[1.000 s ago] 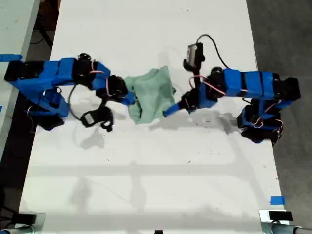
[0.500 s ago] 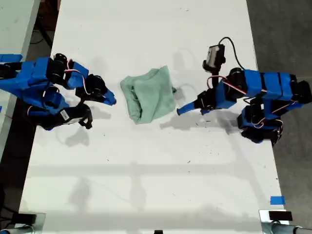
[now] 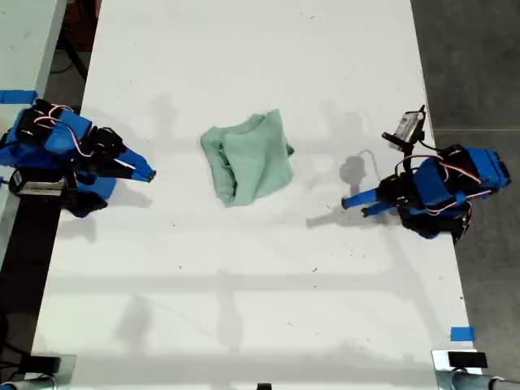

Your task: Fold t shirt

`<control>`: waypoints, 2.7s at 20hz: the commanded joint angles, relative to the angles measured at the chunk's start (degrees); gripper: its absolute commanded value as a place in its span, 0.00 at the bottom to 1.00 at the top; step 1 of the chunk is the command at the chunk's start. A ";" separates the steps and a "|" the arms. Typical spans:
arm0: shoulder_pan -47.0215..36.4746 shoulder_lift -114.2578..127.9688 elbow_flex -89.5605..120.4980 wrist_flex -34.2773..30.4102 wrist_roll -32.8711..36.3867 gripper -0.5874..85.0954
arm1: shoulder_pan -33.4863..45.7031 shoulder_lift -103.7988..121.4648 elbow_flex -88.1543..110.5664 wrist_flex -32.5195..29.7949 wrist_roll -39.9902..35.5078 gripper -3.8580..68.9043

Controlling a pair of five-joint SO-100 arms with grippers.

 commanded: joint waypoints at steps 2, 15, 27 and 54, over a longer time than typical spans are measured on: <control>2.29 8.88 6.94 -7.65 1.93 0.00 | -1.58 2.72 2.99 -0.53 -0.79 0.65; 7.82 15.82 31.20 -21.80 4.57 0.08 | -10.02 3.08 3.08 -0.35 -2.64 0.43; 9.40 15.64 37.88 -22.76 19.86 0.14 | -9.49 3.08 3.08 -0.35 -2.55 0.43; 5.10 15.64 37.88 -22.76 19.86 0.14 | -9.49 3.08 3.08 -0.35 -2.55 0.43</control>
